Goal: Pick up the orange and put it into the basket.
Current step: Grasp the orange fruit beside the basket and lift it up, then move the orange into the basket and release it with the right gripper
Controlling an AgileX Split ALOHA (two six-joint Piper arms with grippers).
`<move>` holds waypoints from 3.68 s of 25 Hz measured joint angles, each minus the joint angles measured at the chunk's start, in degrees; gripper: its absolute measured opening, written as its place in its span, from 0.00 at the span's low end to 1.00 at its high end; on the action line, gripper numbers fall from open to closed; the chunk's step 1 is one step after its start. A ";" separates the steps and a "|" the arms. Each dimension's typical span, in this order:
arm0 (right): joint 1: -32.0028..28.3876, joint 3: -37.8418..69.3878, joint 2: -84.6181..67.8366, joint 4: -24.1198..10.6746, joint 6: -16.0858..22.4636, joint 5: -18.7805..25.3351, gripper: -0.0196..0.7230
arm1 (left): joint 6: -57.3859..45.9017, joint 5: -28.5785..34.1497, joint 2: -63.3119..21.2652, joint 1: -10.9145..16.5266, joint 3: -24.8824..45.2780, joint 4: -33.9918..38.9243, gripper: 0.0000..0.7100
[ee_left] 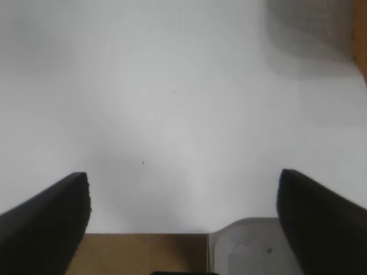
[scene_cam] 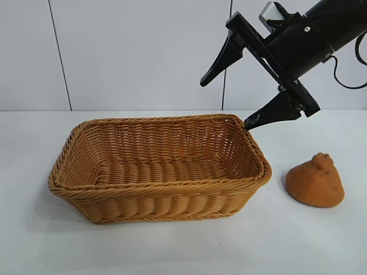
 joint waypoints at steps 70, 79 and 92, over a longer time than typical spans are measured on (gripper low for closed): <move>-9.17 -13.14 20.83 -41.16 19.50 6.66 0.78 | 0.00 -8.48 -64.52 0.00 24.67 -2.08 0.89; -9.22 -13.34 19.60 -40.74 18.76 9.05 0.12 | 0.00 -8.48 -64.52 0.00 24.67 -2.08 0.89; -9.05 -21.21 6.50 -40.81 17.34 14.25 0.12 | 0.00 -8.48 -64.52 0.00 24.67 -2.08 0.89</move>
